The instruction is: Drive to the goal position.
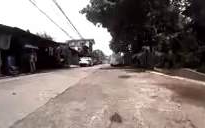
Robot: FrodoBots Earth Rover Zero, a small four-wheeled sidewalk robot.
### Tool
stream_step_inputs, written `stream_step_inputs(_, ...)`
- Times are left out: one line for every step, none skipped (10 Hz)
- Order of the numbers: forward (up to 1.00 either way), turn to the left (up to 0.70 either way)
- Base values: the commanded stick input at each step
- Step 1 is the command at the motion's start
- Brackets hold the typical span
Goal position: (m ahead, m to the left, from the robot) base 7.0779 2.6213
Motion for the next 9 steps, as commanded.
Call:
stream_step_inputs(0.70, 0.00)
stream_step_inputs(0.70, 0.00)
stream_step_inputs(0.70, 0.00)
stream_step_inputs(0.70, 0.00)
stream_step_inputs(0.70, 0.00)
stream_step_inputs(0.70, 0.00)
stream_step_inputs(0.70, 0.27)
stream_step_inputs(0.70, 0.24)
stream_step_inputs(0.70, 0.00)
